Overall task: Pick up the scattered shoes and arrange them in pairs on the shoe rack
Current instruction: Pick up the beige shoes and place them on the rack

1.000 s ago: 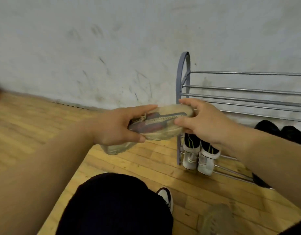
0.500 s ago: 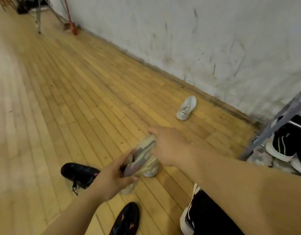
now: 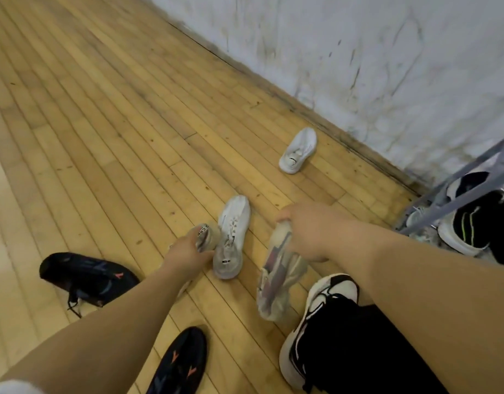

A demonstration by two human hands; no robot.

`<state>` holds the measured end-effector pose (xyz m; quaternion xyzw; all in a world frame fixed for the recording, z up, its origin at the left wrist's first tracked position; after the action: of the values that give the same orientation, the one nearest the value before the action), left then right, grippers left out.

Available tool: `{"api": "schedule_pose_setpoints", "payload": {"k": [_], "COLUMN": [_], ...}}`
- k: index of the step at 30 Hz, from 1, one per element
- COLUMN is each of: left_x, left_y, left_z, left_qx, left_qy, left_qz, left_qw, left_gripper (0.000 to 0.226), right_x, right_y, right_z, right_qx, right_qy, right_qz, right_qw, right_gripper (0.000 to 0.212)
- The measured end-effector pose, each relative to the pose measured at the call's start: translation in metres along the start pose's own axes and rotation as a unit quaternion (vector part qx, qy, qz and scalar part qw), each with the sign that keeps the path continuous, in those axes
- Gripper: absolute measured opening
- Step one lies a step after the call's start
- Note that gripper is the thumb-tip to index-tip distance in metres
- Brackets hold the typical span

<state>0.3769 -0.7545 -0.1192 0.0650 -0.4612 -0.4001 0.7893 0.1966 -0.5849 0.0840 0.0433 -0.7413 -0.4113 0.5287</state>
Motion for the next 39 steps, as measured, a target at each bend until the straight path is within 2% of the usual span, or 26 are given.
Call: {"api": "schedule_pose_setpoints", "payload": {"k": [2,6,8,10,13,17,21,23,25,26,28,31,32,35,37,39], "left_x": [-0.011,-0.031,-0.033,-0.027,-0.013,0.017,0.052,0.068,0.083,0.089,0.094,0.086,0.079,0.049,0.026,-0.002], "left_y": [-0.009,-0.019,-0.019,-0.010,0.006,0.048,0.093,0.108,0.126,0.138,0.165,0.207,0.220,0.256,0.279,0.303], "left_z": [0.004,-0.014,-0.018,-0.009,0.008,0.048,0.124,0.170,0.219,0.245,0.297,0.375,0.401,0.479,0.526,0.572], "left_qx": [-0.001,0.018,0.018,0.025,0.024,-0.053,-0.154,-0.209,-0.276,-0.309,-0.375,-0.461,-0.487,-0.559,-0.605,-0.643], "left_qy": [-0.035,-0.136,-0.134,-0.114,-0.017,0.110,0.196,0.205,0.201,0.193,0.159,0.098,0.084,0.058,0.013,-0.030], "left_qz": [0.000,0.049,0.058,0.049,0.050,0.066,0.085,0.089,0.085,0.078,0.060,0.037,0.033,0.021,0.018,0.023], "left_qw": [0.999,0.989,0.989,0.992,0.998,0.990,0.965,0.952,0.936,0.928,0.911,0.881,0.869,0.827,0.796,0.765], "left_gripper": [0.058,0.086,0.088,0.080,0.064,0.059,0.057,0.058,0.060,0.060,0.061,0.056,0.054,0.054,0.056,0.054], "right_x": [0.007,0.017,0.020,0.021,0.022,0.034,0.077,0.104,0.124,0.127,0.123,0.097,0.085,0.040,0.005,-0.034], "right_y": [-0.005,-0.013,-0.014,-0.013,-0.009,0.007,0.054,0.098,0.151,0.179,0.235,0.321,0.351,0.427,0.458,0.481], "right_z": [0.000,0.006,0.011,0.018,0.033,0.052,0.052,0.059,0.082,0.102,0.149,0.218,0.237,0.289,0.318,0.341], "right_qx": [0.010,0.024,0.023,0.016,-0.007,-0.042,-0.067,-0.079,-0.091,-0.098,-0.103,-0.088,-0.089,-0.083,-0.095,-0.117], "right_qy": [-0.027,-0.048,-0.052,-0.055,-0.065,-0.064,0.061,0.086,0.044,-0.025,-0.214,-0.429,-0.477,-0.588,-0.640,-0.676], "right_qz": [0.025,0.048,0.046,0.031,0.002,-0.015,0.006,0.040,0.080,0.107,0.182,0.294,0.323,0.392,0.430,0.461], "right_qw": [0.999,0.997,0.997,0.998,0.998,0.997,0.996,0.992,0.992,0.989,0.954,0.850,0.813,0.702,0.630,0.563], "right_gripper": [0.068,0.065,0.066,0.068,0.073,0.070,0.050,0.048,0.051,0.054,0.053,0.048,0.053,0.097,0.097,0.083]}}
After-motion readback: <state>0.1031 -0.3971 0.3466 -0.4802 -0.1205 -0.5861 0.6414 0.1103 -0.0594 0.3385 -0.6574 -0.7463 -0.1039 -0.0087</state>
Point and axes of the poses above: each hand's wrist, its own y-axis away from the middle knuckle, its own x-axis out of the back of the hand, z = x × y, the point moved 2 cm from there along -y, towards the middle knuckle, and after that the axes turned 3 degrees about -z, right-handed, at the moved point
